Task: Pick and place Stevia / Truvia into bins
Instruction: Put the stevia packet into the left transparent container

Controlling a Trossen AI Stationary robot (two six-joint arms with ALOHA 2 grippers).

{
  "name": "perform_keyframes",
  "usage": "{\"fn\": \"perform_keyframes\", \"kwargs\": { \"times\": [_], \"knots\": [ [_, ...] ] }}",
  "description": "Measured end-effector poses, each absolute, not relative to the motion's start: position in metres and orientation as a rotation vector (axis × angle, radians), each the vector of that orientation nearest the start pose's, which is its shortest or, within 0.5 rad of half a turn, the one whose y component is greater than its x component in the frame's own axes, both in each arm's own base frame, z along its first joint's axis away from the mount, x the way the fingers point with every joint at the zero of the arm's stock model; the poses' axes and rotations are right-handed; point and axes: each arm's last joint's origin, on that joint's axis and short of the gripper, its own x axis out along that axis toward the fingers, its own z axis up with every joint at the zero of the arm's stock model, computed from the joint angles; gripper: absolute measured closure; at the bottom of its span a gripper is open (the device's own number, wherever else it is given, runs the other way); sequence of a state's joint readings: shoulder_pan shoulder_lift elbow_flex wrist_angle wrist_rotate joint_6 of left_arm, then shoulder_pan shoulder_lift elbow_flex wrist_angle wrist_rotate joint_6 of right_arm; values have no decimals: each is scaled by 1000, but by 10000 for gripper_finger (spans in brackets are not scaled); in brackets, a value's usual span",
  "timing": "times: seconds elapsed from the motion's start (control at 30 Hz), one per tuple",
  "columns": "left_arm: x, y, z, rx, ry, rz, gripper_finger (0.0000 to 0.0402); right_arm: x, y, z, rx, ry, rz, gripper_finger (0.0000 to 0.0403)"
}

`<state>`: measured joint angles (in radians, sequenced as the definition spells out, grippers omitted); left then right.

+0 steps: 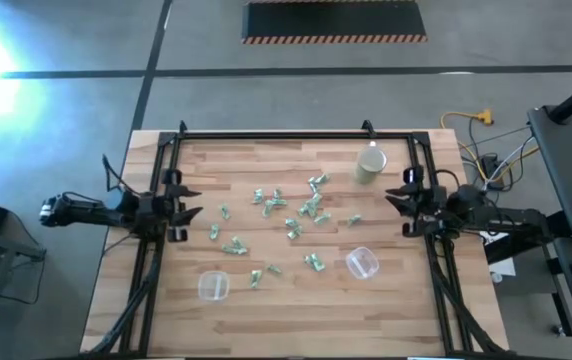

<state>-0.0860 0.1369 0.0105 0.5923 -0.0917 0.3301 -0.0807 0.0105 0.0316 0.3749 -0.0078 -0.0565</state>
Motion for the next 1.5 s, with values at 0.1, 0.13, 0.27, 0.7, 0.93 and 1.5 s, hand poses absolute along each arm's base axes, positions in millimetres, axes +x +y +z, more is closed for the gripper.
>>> {"fn": "perform_keyframes", "kwargs": {
  "times": [0.1,0.13,0.27,0.7,0.93,1.5],
  "knots": [
    [95,-5,217,301,-513,98,253,85,-7,220,-72,-430,-83,346],
    [94,-5,219,299,-534,102,253,84,-7,223,-71,-438,-83,346],
    [95,-6,223,320,-587,120,253,82,-6,236,-72,-456,-83,346],
    [119,-7,238,371,-584,159,253,102,-8,260,-211,-397,-111,346],
    [149,-8,254,438,-507,192,253,130,-10,262,-262,-274,-108,346],
    [214,-3,230,444,-2,389,253,164,-13,262,-97,118,-68,346]
  ]
}}
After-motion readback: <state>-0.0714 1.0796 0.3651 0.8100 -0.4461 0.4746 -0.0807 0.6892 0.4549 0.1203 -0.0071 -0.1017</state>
